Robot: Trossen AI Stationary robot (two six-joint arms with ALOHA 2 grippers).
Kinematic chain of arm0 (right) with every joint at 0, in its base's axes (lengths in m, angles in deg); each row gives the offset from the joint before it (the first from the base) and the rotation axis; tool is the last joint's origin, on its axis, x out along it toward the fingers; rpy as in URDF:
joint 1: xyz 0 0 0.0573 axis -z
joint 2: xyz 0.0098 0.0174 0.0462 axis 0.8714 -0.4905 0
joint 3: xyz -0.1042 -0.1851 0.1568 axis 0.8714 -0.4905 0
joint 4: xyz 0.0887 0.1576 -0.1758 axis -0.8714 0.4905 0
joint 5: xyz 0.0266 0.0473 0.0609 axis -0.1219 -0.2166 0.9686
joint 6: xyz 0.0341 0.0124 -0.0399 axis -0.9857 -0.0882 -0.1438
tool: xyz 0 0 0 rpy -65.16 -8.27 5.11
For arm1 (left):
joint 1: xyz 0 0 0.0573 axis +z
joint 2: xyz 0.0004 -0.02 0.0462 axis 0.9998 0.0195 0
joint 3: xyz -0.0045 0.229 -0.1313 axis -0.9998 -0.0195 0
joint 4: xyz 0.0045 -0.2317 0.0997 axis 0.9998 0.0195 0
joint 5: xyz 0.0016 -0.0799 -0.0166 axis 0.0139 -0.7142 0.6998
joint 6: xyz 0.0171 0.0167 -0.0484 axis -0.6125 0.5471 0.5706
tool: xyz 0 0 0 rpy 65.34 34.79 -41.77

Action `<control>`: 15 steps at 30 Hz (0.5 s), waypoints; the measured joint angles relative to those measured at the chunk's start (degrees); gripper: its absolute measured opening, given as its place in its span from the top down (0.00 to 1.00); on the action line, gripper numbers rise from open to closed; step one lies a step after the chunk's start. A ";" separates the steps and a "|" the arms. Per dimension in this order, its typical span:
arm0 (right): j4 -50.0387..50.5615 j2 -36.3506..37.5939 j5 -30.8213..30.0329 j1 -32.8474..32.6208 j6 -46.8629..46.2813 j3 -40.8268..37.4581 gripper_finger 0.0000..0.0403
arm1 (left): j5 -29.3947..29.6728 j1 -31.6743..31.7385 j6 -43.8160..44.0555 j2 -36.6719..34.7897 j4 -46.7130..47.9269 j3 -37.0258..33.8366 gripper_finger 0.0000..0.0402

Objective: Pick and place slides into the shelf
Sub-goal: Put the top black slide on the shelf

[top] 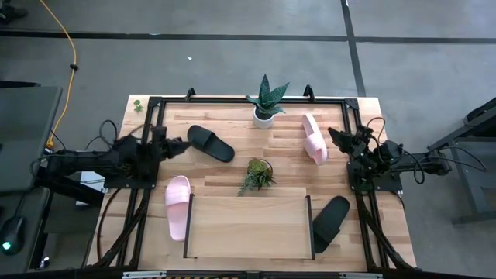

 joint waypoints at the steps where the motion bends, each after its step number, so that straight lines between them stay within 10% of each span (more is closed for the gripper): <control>1: 0.00 0.00 0.01 0.00 0.18 0.00 1.00 | 0.23 0.00 -1.12 0.17 1.28 1.88 1.00; 15: -0.09 0.00 0.47 -0.01 0.29 0.02 1.00 | 9.20 0.00 -16.76 19.48 51.02 46.36 1.00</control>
